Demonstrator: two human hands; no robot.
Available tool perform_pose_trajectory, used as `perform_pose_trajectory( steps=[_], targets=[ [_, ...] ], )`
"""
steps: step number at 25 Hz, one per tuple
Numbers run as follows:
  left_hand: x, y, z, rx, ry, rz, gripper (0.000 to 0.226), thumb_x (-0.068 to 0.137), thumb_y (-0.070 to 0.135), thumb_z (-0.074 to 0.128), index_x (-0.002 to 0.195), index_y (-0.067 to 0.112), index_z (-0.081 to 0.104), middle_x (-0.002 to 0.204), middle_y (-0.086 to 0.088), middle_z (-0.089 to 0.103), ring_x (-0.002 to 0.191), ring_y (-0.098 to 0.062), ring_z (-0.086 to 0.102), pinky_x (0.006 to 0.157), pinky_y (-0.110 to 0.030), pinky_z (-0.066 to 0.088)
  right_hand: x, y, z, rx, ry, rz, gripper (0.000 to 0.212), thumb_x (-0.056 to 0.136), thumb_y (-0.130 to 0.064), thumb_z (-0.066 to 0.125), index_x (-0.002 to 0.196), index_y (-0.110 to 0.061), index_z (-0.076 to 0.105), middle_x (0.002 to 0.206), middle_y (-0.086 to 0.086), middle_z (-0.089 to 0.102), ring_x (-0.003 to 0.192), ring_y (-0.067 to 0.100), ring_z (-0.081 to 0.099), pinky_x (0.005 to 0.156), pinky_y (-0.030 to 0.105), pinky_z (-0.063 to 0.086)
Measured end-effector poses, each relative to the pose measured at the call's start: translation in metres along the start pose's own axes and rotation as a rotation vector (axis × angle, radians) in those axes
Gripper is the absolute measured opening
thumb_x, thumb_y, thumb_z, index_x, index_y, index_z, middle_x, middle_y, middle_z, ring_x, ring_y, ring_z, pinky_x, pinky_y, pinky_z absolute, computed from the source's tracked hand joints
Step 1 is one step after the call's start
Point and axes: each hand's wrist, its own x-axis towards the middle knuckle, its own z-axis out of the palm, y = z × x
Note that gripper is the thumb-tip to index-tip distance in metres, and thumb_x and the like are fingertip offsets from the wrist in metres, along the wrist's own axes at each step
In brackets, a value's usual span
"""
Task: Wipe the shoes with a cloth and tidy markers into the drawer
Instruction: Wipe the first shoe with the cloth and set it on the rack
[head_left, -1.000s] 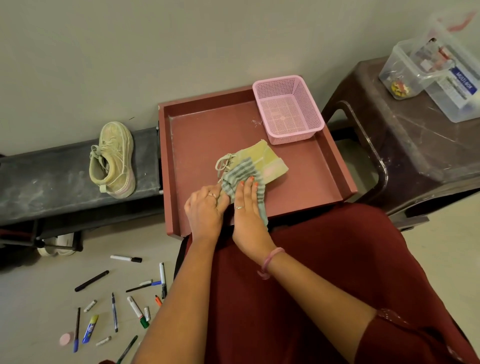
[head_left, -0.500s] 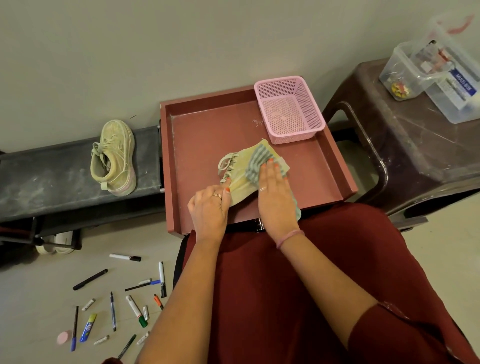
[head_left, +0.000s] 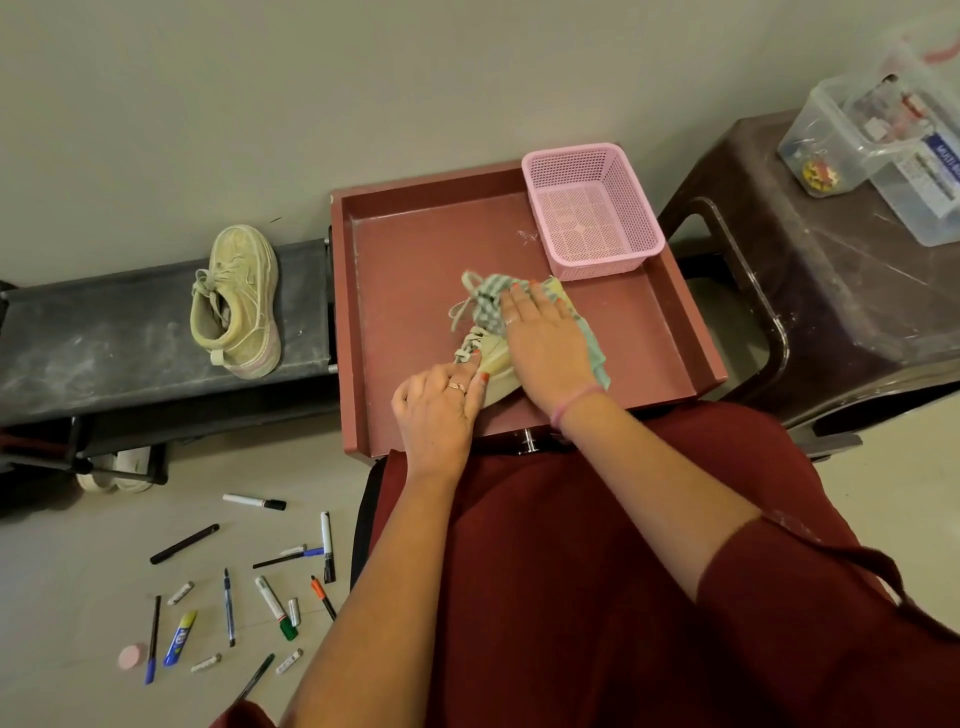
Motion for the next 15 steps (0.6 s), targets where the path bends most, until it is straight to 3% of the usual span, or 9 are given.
perform_pose_trajectory(
  steps=[3,8,13,15],
  targets=[
    [0.002,0.001,-0.002,-0.012,-0.008,-0.022,0.035,0.100,0.043,0.041,0.126,0.033,0.062,0.112,0.008,0.063,0.109,-0.017,0.051,0.098,-0.033,0.024,0.020,-0.006,-0.013,0.006,-0.044,0.021,0.051,0.099,-0.007,0.030,0.149,-0.005,0.022,0.157,0.012,0.021,0.147,0.030,0.013,0.118,0.047,0.019],
    [0.000,-0.001,-0.001,-0.032,-0.002,-0.015,0.030,0.098,0.043,0.046,0.117,0.032,0.066,0.109,0.009,0.064,0.109,-0.018,0.053,0.098,-0.033,0.025,-0.044,-0.022,0.016,-0.028,-0.024,-0.065,0.059,0.099,-0.015,0.031,0.151,-0.003,0.005,0.159,0.015,0.006,0.148,0.030,0.005,0.118,0.043,0.015],
    [-0.002,0.000,-0.001,-0.025,0.006,0.019,0.033,0.098,0.042,0.046,0.121,0.029,0.066,0.109,0.007,0.065,0.108,-0.018,0.053,0.098,-0.033,0.025,-0.001,0.019,0.006,0.005,0.038,0.118,0.056,0.099,-0.006,0.027,0.151,-0.002,0.004,0.159,0.018,0.006,0.147,0.031,0.006,0.119,0.042,0.020],
    [0.000,0.000,-0.002,-0.026,0.012,0.004,0.033,0.098,0.042,0.046,0.121,0.029,0.065,0.108,0.007,0.065,0.108,-0.019,0.053,0.098,-0.033,0.024,0.012,0.011,0.004,0.016,0.031,0.101,0.055,0.099,-0.005,0.026,0.151,-0.002,0.009,0.159,0.018,0.010,0.147,0.034,0.009,0.119,0.044,0.019]
  ],
)
